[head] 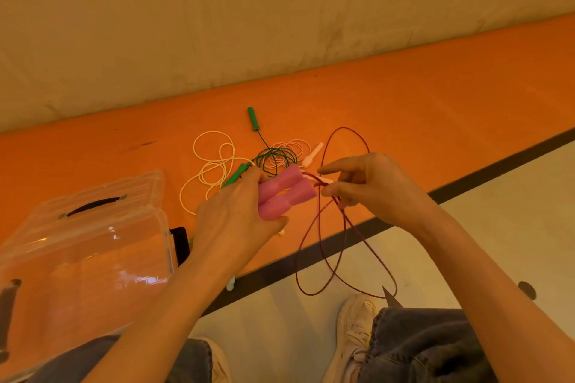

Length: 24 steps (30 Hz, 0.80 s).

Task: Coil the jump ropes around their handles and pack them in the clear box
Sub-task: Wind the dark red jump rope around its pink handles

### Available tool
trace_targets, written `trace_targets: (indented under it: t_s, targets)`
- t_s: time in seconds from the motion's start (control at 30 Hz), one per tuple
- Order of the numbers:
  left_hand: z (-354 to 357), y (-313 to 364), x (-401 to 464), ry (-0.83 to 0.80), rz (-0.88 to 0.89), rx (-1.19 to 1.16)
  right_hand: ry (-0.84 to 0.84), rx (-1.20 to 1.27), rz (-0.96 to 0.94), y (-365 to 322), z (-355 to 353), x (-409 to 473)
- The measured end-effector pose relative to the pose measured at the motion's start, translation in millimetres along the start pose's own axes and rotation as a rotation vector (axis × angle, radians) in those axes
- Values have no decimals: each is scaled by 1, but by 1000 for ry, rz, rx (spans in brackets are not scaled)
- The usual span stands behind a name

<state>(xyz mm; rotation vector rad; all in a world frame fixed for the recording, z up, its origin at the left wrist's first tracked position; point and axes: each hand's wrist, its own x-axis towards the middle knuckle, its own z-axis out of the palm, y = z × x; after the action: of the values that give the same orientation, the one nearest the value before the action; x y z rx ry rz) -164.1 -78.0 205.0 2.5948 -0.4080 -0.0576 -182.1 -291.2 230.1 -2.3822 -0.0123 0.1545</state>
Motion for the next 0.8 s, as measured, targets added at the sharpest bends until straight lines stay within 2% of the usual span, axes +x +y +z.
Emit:
trace_targets:
  t_s: [0.13, 0.33, 0.43, 0.57, 0.7, 0.8]
  targets:
    - [0, 9, -2, 18, 121, -60, 32, -90, -2, 2, 4, 0]
    - [1, 6, -1, -90, 88, -34, 183, -274, -74, -1, 9, 1]
    - [5, 5, -2, -168, 90, -104, 228, -346, -137, -2, 14, 3]
    - [6, 6, 0, -232, 95, -167, 262, -344, -198, -4, 14, 4]
    - [4, 2, 0, -309, 133, -174, 225, -320, -298, -3, 14, 5]
    - [3, -1, 0, -320, 160, -171, 226, -294, -303, -1, 13, 4]
